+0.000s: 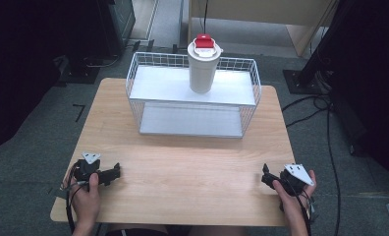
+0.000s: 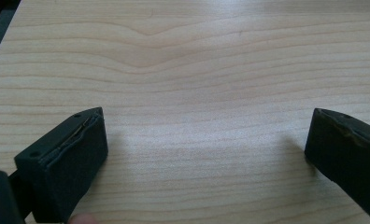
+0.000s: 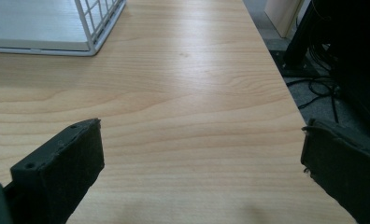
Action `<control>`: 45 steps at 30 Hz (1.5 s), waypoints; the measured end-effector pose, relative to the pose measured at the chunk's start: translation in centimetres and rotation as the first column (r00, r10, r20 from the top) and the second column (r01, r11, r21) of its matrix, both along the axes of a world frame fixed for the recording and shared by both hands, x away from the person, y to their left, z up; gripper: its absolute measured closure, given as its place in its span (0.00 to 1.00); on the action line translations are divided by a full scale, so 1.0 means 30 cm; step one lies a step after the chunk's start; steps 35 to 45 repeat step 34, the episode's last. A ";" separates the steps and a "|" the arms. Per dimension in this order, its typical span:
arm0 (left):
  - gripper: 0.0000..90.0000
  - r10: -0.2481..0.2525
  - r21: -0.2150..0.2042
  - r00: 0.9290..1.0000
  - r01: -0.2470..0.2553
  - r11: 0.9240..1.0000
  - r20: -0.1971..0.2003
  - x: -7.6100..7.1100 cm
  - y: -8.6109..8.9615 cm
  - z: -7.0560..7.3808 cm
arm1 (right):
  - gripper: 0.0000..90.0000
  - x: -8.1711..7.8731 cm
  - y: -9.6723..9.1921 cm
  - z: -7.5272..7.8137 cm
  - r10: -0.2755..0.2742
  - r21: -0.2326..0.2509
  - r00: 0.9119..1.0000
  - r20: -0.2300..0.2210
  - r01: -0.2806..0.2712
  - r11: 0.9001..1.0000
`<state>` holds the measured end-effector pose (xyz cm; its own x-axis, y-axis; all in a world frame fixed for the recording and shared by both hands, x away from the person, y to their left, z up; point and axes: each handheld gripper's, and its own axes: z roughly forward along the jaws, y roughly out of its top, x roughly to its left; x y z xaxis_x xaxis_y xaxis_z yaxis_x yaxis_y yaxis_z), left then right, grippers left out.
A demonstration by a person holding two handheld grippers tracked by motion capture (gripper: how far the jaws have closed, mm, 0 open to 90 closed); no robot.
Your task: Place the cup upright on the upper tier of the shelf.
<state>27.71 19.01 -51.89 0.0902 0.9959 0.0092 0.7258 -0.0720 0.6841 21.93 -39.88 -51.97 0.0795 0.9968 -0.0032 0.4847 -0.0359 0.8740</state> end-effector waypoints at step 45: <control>0.00 0.000 0.000 1.000 0.000 1.000 0.001 0.000 0.000 0.000 | 0.00 -0.055 -0.056 -0.024 0.093 0.048 0.960 -0.265 -0.083 0.995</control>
